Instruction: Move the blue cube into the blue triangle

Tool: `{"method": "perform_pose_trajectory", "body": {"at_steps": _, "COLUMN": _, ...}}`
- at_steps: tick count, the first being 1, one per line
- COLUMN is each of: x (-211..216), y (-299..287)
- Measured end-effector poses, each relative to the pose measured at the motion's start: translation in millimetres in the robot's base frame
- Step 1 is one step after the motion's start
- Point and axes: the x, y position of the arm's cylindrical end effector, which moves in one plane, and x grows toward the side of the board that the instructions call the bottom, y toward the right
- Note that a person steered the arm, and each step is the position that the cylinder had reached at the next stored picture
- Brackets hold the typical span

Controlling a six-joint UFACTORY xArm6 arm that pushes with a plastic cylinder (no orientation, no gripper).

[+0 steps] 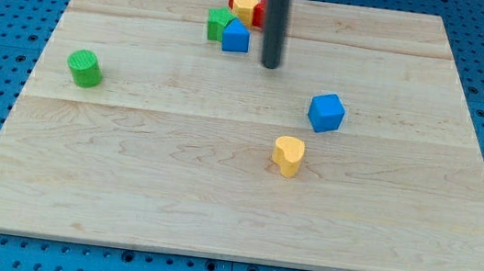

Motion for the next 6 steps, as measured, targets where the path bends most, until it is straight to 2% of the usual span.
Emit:
{"method": "perform_pose_trajectory", "body": {"at_steps": 1, "x": 27.7, "y": 51.8}}
{"method": "perform_pose_trajectory", "body": {"at_steps": 2, "x": 75.4, "y": 77.6}}
{"method": "perform_pose_trajectory", "body": {"at_steps": 3, "x": 97.0, "y": 75.5}}
{"method": "perform_pose_trajectory", "body": {"at_steps": 4, "x": 88.2, "y": -19.5}}
{"method": "perform_pose_trajectory", "body": {"at_steps": 5, "x": 50.4, "y": -62.7}}
{"method": "perform_pose_trajectory", "body": {"at_steps": 6, "x": 29.7, "y": -100.0}}
